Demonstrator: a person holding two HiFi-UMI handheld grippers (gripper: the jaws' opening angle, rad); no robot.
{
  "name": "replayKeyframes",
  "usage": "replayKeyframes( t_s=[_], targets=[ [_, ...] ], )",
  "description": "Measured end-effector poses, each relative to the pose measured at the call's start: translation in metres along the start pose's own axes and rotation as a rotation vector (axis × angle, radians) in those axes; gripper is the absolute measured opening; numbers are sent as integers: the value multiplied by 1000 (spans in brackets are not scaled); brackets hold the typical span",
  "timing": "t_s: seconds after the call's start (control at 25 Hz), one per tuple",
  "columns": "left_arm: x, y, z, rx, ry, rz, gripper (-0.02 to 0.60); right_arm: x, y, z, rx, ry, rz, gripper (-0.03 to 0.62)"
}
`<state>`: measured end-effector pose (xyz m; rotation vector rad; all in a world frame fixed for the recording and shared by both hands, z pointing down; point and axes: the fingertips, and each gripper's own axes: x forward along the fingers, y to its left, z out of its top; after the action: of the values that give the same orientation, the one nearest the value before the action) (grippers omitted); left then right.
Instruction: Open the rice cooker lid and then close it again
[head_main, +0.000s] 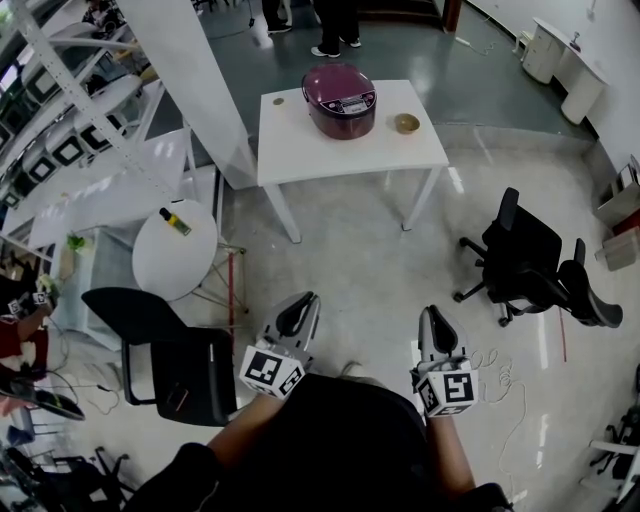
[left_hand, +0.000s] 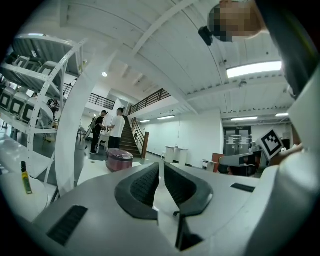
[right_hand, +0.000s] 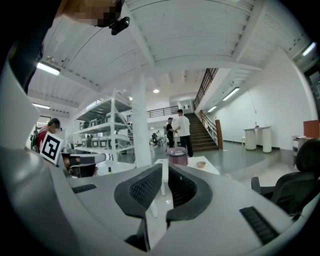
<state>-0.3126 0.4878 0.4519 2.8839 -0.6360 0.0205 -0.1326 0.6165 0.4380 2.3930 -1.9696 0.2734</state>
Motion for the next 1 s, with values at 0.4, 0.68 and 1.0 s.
replayKeyframes(
  t_s=[0.4,0.68,1.0],
  targets=[
    [-4,3,-17,-27,33,42,270,-5,-2,-18,11,81,28,232],
    [-8,-9,-23,-26,46,26,270,-14,-3,-28,27,103,45,232],
    [-29,-6,-27,-7,68,74,270,-19,3,-47,48,124,100,230]
  ],
)
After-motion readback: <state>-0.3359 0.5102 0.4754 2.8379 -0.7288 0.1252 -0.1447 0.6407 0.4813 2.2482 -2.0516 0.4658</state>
